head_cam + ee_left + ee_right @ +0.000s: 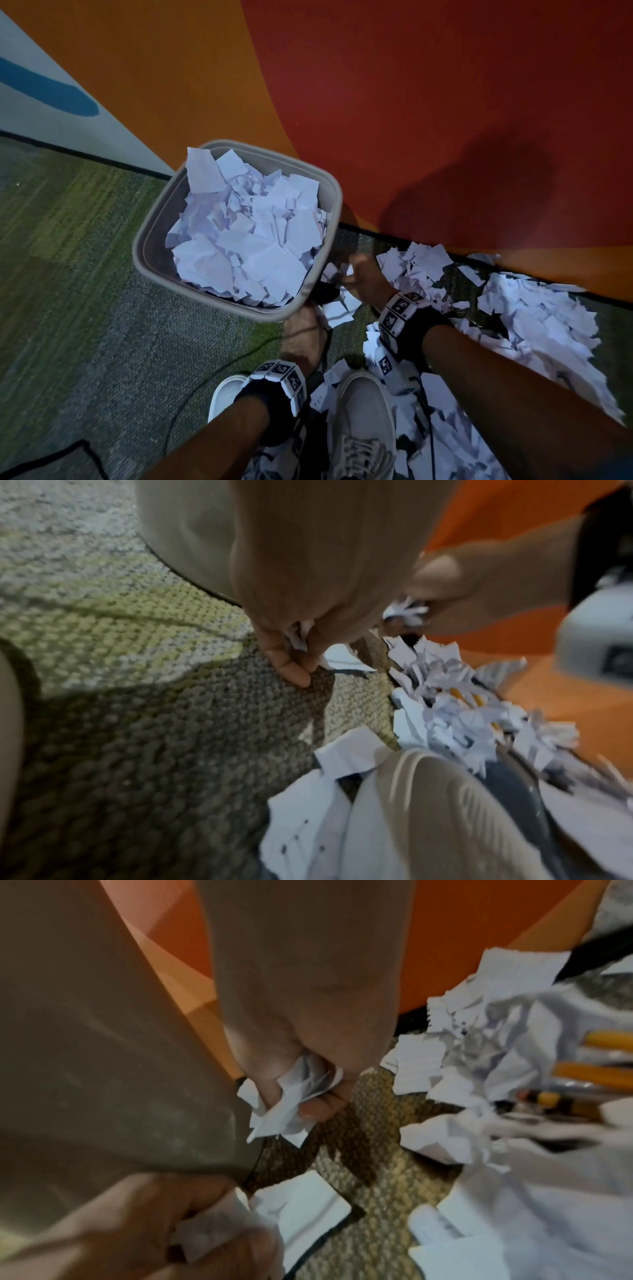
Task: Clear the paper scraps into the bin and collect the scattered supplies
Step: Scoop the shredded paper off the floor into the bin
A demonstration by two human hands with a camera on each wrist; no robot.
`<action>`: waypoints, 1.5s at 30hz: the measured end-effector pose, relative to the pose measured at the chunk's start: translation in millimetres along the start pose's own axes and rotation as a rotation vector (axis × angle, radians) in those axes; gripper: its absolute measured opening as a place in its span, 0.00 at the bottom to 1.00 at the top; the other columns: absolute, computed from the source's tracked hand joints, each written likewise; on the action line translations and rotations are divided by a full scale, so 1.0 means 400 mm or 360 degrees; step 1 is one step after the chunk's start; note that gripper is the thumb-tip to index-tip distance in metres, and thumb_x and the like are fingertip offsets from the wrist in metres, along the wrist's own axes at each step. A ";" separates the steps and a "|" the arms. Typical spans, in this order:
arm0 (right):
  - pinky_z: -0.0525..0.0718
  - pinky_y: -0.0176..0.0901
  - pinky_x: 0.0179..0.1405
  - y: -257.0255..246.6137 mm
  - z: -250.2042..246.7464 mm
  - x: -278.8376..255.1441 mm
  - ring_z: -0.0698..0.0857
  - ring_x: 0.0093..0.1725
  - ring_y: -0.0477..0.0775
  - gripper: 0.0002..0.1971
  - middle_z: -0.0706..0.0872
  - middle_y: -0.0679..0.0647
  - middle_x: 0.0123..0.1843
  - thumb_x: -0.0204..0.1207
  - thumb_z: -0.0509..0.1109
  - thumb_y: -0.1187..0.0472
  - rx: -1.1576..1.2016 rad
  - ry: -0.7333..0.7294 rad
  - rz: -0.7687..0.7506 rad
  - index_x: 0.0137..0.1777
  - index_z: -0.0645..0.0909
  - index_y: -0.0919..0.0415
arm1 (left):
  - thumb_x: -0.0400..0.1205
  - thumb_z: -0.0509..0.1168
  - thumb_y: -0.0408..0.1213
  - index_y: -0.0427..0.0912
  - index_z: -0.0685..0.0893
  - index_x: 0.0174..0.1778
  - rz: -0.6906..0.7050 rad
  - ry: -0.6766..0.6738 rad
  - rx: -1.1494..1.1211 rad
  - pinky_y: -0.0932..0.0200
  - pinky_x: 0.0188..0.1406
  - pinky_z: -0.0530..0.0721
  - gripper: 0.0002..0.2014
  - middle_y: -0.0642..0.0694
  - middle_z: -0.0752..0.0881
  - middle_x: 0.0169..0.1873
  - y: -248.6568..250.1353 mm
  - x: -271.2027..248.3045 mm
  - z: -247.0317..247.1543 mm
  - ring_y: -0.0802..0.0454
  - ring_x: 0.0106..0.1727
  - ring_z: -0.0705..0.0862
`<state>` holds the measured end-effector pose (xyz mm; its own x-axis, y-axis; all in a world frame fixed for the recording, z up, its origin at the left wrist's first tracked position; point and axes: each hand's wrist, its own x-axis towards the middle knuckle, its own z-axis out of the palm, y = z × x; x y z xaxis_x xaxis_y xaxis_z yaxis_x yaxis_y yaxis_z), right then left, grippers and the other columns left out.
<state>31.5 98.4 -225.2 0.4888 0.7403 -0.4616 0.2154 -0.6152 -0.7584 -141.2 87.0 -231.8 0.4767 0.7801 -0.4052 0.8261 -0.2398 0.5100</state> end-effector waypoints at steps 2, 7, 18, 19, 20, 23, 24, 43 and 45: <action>0.79 0.48 0.44 -0.007 -0.020 -0.023 0.81 0.45 0.59 0.04 0.79 0.65 0.49 0.81 0.63 0.72 -0.0060 -0.0148 -0.0072 0.49 0.79 0.71 | 0.80 0.60 0.29 0.40 0.84 0.47 0.0003 -0.0018 -0.0016 0.56 0.37 0.75 0.08 0.44 0.86 0.42 0.002 0.000 0.000 0.42 0.46 0.85; 0.75 0.32 0.33 -0.067 -0.132 -0.133 0.80 0.33 0.43 0.06 0.84 0.53 0.37 0.71 0.79 0.67 -0.0243 -0.0115 -0.0231 0.44 0.85 0.64 | 0.78 0.64 0.28 0.44 0.76 0.38 -0.0023 0.0004 -0.0231 0.55 0.38 0.74 0.07 0.46 0.82 0.37 0.028 -0.040 -0.045 0.43 0.41 0.83; 0.74 0.37 0.41 -0.278 -0.349 -0.331 0.80 0.39 0.44 0.07 0.86 0.51 0.40 0.69 0.80 0.68 -0.0154 0.0146 -0.0531 0.44 0.87 0.67 | 0.85 0.67 0.42 0.38 0.81 0.63 0.0308 -0.0004 -0.0518 0.64 0.58 0.77 0.14 0.45 0.86 0.54 0.183 -0.237 -0.322 0.51 0.56 0.83; 0.75 0.39 0.42 -0.301 -0.353 -0.341 0.81 0.40 0.45 0.06 0.87 0.51 0.40 0.69 0.81 0.67 -0.0107 0.0166 -0.0549 0.43 0.87 0.65 | 0.85 0.67 0.41 0.40 0.81 0.57 0.0357 -0.0007 -0.0594 0.64 0.51 0.80 0.10 0.44 0.86 0.50 0.194 -0.261 -0.351 0.52 0.50 0.84; 0.75 0.41 0.42 -0.324 -0.355 -0.347 0.82 0.40 0.45 0.06 0.87 0.49 0.40 0.69 0.81 0.66 -0.0086 0.0184 -0.0568 0.42 0.87 0.61 | 0.85 0.67 0.39 0.42 0.81 0.52 0.0401 -0.0040 -0.0680 0.65 0.42 0.83 0.05 0.43 0.86 0.44 0.208 -0.288 -0.384 0.53 0.42 0.86; 0.74 0.43 0.37 -0.401 -0.346 -0.368 0.83 0.35 0.43 0.05 0.86 0.41 0.39 0.71 0.80 0.62 -0.0188 0.0178 -0.0571 0.43 0.86 0.56 | 0.85 0.68 0.40 0.49 0.81 0.46 0.0517 -0.0128 -0.0740 0.64 0.28 0.81 0.03 0.50 0.87 0.28 0.226 -0.342 -0.461 0.58 0.27 0.86; 0.76 0.43 0.34 -0.427 -0.340 -0.371 0.83 0.32 0.42 0.04 0.86 0.38 0.38 0.72 0.79 0.61 -0.0180 0.0129 -0.0603 0.44 0.86 0.56 | 0.85 0.68 0.41 0.51 0.81 0.47 0.0539 -0.0128 -0.0739 0.65 0.28 0.80 0.03 0.51 0.88 0.26 0.231 -0.353 -0.487 0.58 0.25 0.85; 0.83 0.51 0.65 -0.606 -0.200 -0.333 0.82 0.65 0.53 0.29 0.79 0.49 0.70 0.77 0.75 0.51 -0.0422 -0.0309 -0.0600 0.77 0.73 0.45 | 0.84 0.68 0.33 0.42 0.71 0.80 0.0320 0.0293 -0.0061 0.70 0.39 0.85 0.27 0.38 0.78 0.74 0.137 -0.187 -0.774 0.51 0.50 0.88; 0.85 0.51 0.62 -0.605 -0.239 -0.352 0.85 0.61 0.51 0.28 0.81 0.47 0.68 0.77 0.76 0.54 -0.0376 -0.0242 -0.0624 0.76 0.74 0.47 | 0.85 0.67 0.34 0.42 0.73 0.79 0.0321 0.0334 0.0125 0.66 0.46 0.87 0.25 0.38 0.81 0.72 0.154 -0.191 -0.800 0.50 0.53 0.88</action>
<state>-8.7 117.0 67.5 0.2067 0.9492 -0.2371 0.5534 -0.3133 -0.7717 -222.9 197.6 73.4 0.5678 0.8126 -0.1316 0.7456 -0.4399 0.5006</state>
